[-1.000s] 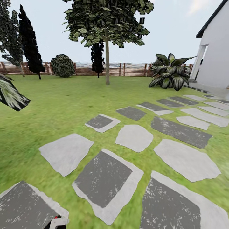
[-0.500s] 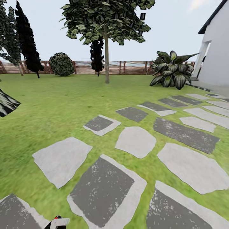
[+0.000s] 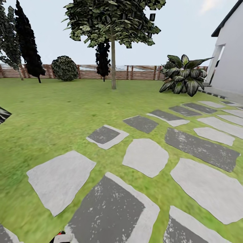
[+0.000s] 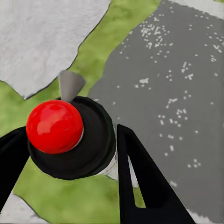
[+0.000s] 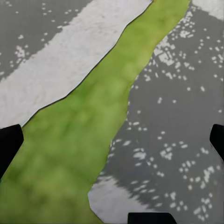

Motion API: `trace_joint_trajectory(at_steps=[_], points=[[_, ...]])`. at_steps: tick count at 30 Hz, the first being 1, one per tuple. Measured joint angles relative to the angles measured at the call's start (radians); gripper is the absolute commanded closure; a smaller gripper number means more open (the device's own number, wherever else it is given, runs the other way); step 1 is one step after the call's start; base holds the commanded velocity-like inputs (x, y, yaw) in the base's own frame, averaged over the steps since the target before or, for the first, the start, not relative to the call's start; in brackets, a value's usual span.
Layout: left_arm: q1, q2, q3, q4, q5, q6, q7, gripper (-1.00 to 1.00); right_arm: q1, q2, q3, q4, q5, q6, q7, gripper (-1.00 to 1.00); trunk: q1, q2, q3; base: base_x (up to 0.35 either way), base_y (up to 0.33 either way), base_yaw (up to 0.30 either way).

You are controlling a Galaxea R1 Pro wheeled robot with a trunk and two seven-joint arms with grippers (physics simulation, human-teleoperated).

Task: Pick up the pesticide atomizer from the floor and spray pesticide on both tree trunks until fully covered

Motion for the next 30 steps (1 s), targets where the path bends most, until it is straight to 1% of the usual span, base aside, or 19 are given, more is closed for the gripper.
trace_joint_trajectory(at_steps=[6,30], points=[[0.007,-0.001,0.000,-0.007,0.002,0.000,0.000,1.00,0.000,0.000,0.000,0.000,0.000,0.000,0.000,-1.00,0.000,0.000,0.000,0.340,0.000,0.000],[0.008,0.003,0.002,-0.008,0.003,0.000,0.001,1.00,0.000,0.000,0.000,0.000,0.000,0.000,0.000,-1.00,0.000,0.000,0.000,0.340,0.000,0.000]])
